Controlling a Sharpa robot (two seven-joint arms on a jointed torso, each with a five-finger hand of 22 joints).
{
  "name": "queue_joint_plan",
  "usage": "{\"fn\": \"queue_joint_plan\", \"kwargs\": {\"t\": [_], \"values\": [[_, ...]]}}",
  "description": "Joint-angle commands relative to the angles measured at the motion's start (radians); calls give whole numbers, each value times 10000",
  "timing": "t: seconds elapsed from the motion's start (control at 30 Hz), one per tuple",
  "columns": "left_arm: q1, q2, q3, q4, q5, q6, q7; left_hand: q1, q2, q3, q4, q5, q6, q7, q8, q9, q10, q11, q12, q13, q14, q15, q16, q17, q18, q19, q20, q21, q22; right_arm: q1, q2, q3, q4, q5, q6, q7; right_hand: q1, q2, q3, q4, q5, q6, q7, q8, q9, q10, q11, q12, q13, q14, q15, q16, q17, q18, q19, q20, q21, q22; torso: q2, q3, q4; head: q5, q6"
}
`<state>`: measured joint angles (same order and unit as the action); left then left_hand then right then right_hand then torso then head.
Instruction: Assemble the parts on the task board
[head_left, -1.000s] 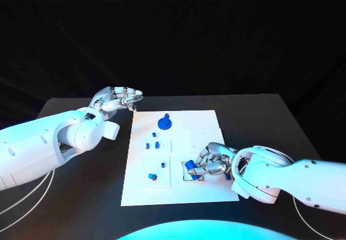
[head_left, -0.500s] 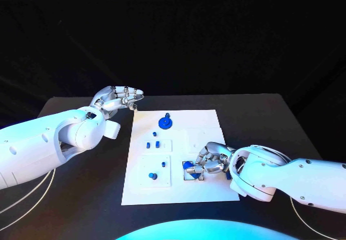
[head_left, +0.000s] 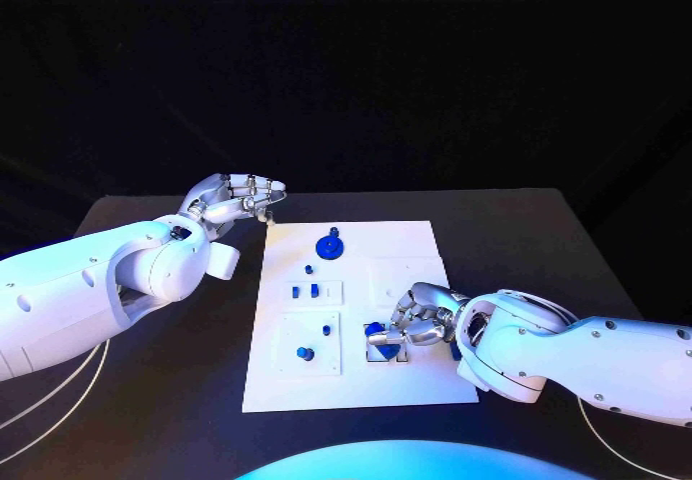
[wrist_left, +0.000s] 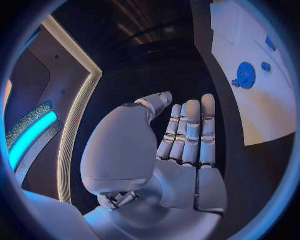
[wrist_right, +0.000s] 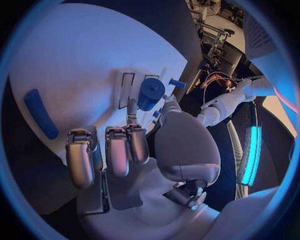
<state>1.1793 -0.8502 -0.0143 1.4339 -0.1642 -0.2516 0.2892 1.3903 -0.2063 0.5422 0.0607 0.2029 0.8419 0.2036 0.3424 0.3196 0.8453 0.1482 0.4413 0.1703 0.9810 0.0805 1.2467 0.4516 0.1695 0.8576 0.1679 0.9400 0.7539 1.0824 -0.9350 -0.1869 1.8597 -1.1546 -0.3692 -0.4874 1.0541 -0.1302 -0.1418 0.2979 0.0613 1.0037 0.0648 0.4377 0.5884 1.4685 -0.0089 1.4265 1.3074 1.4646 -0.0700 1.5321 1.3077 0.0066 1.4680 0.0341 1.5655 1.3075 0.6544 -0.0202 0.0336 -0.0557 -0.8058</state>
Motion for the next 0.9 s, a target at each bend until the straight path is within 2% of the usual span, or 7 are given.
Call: {"fn": "queue_joint_plan", "kwargs": {"t": [0.03,0.3,0.7,0.8,0.9], "values": [[6,12,8,26,-22,130,48,-71,6,-41,13,-15,-74,13,61,9,-57,23,68,-17,-79,-20,32,-15,138,-10,63,-46,-13,-18,-21,-1,87,-192,24,69,-86,92,-18,-6,-35,-97,-5,4,24,224,-12,-29,1402,826,-47,-3,1405,-66,1028,-17,53,2633,-4,3,-3,7,-6],[6,2,8,26,-24,120,45,-71,6,-41,13,-15,-74,13,61,9,-57,23,68,-17,-79,-20,32,-15,138,-10,63,-46,-13,-35,-278,-2,411,-45,24,124,-46,305,95,-15,116,-71,-18,24,57,273,-23,38,1470,834,-55,5,1434,-66,1028,-20,53,2633,-4,5,-13,32,-12],[6,-6,8,14,-25,170,31,-74,25,-44,28,-13,-93,17,77,10,-91,27,94,-18,-89,-16,42,-20,139,-13,69,-56,-19,-81,-570,-4,782,222,252,35,1,503,156,-29,260,-54,-29,29,76,295,-34,60,1498,836,-63,5,1438,-66,1028,-28,53,2633,5,12,-11,34,-31],[6,3,8,-1,-24,185,2,-76,26,-47,32,-14,-98,17,82,11,-103,29,99,-19,-92,-14,45,-22,139,-14,70,-58,-20,-119,-526,-4,780,339,293,78,60,637,162,-34,482,-33,-41,31,91,302,-43,56,1505,837,-73,5,1441,-66,1028,-36,53,2633,-4,-1,-12,9,-13],[6,10,8,-14,-24,190,-36,-66,40,-41,33,-10,-99,16,92,13,-123,30,104,-21,-97,-13,47,-24,140,-15,72,-61,-22,-157,-456,-4,772,441,312,148,104,738,148,-42,676,-20,-48,29,101,318,-51,75,1528,837,-80,4,1440,-66,1028,-42,53,2633,-5,7,4,22,-25]]}}
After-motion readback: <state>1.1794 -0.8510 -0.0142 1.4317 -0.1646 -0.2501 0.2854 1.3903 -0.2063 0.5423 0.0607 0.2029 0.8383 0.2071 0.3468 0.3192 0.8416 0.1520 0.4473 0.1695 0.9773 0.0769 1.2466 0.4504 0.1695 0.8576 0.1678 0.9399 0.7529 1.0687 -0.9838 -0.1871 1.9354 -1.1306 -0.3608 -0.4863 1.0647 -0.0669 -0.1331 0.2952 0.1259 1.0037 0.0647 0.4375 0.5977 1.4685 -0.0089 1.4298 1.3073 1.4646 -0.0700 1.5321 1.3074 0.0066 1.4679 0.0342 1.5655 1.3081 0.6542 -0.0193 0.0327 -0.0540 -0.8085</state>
